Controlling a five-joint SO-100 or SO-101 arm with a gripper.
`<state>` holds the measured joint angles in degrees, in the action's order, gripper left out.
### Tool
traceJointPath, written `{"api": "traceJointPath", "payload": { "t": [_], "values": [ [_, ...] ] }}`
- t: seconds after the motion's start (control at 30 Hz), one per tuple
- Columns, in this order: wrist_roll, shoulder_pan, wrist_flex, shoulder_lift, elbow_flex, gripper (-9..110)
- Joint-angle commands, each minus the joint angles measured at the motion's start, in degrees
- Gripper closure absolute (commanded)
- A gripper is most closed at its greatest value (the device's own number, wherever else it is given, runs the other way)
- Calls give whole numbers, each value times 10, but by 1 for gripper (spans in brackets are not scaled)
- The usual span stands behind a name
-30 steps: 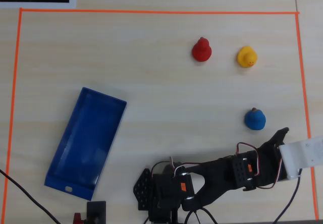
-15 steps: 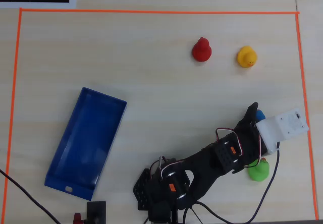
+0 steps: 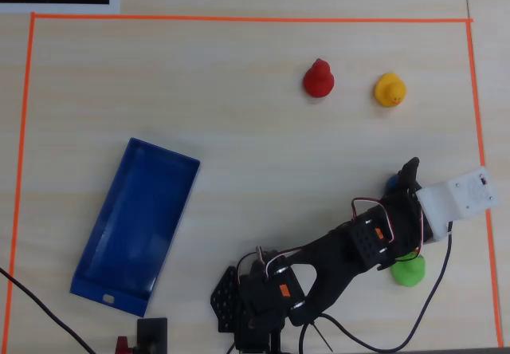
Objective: Grasp blue duck and put it into box.
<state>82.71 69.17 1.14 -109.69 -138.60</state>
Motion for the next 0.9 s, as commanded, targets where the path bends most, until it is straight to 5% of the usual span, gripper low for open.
{"api": "traceJointPath", "payload": {
  "t": [0.0,0.87],
  "values": [
    [10,-6,-62,18,-15,62],
    [4,-34,-134,145,-18,64]
  ]
}}
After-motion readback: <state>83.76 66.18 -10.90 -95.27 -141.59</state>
